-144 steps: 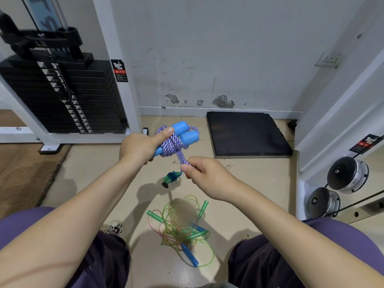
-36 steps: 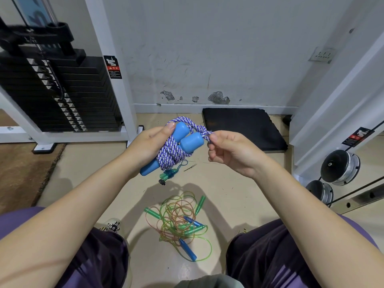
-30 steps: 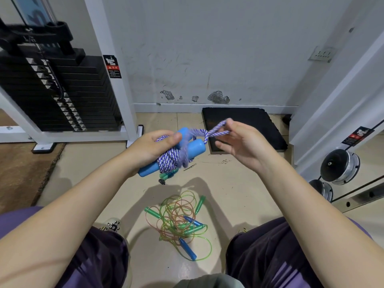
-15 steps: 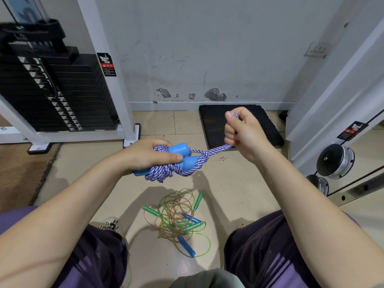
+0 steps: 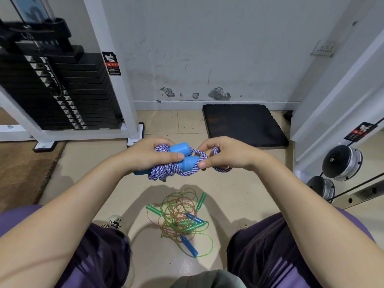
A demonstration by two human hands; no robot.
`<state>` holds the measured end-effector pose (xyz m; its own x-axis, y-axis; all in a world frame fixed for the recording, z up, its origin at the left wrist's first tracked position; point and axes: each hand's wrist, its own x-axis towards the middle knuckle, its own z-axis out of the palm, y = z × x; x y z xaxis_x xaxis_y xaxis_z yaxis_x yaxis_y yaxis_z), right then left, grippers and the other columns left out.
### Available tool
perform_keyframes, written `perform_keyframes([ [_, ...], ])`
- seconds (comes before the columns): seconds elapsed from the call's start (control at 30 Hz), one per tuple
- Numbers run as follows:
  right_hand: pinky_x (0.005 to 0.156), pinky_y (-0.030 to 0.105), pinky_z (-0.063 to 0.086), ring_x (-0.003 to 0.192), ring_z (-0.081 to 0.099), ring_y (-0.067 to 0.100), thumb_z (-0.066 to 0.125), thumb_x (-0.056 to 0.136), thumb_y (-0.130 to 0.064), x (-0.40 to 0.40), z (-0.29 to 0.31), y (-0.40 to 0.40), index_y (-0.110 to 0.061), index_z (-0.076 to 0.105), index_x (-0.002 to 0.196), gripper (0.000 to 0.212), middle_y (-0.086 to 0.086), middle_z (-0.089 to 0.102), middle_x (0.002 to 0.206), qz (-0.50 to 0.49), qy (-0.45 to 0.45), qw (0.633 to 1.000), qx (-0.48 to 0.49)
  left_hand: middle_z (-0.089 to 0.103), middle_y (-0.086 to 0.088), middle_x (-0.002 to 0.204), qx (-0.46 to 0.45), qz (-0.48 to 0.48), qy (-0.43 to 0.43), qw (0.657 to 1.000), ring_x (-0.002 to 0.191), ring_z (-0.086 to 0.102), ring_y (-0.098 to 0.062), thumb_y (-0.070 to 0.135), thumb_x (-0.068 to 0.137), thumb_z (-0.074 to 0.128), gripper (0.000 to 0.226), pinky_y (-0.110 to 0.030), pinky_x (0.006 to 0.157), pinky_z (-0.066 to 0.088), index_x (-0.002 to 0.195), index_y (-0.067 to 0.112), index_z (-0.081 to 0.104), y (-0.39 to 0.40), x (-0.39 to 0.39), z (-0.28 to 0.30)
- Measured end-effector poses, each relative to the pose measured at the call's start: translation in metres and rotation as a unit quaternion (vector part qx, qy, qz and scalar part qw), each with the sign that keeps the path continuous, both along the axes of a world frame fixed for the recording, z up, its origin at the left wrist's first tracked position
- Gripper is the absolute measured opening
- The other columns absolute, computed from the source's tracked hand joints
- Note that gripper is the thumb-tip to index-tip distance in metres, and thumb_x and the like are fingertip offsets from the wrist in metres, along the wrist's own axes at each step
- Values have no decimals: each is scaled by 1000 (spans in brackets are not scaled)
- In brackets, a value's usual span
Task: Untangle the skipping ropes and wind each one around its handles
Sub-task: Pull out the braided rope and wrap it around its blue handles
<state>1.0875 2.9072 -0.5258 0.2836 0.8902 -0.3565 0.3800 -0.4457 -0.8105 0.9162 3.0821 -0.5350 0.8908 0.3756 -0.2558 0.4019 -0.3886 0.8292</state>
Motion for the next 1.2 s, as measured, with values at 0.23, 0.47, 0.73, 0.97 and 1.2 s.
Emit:
perform_keyframes([
  [0.23,50,27,31,62,44,23,82,77,-11,-9,-11,6,-14,58,94,29,14,65,73,-80,80,991,70,69,10,96,49,-30,13,998,82,63,-1,46,88,65,24,-13,71,45,102,27,68,-1,1,2],
  [0.47,50,22,37,49,49,9,83,75,-20,-18,-18,10,-24,63,107,39,7,58,67,-56,50,994,75,65,4,95,139,-47,38,988,88,59,-11,57,86,60,31,-23,76,44,100,29,59,-6,4,0],
  [0.73,55,20,36,62,43,17,78,81,-14,-7,-15,8,-25,72,106,28,10,49,69,-84,83,985,122,65,2,107,108,-23,30,993,95,61,-17,89,60,54,78,-20,70,43,115,33,51,-1,4,-1],
  [0.97,47,18,29,52,38,9,74,84,-14,8,-12,3,-14,72,110,26,0,48,62,-130,77,977,150,65,-5,61,-4,-62,138,989,49,56,-19,85,62,59,77,-26,50,46,78,10,65,14,-7,1],
  [1.2,42,18,15,51,29,8,72,76,-26,4,-11,1,-15,68,121,46,-3,46,57,-134,189,963,139,63,-6,52,73,7,44,996,41,53,-21,84,25,73,99,-24,46,42,75,-1,66,14,-3,-1],
])
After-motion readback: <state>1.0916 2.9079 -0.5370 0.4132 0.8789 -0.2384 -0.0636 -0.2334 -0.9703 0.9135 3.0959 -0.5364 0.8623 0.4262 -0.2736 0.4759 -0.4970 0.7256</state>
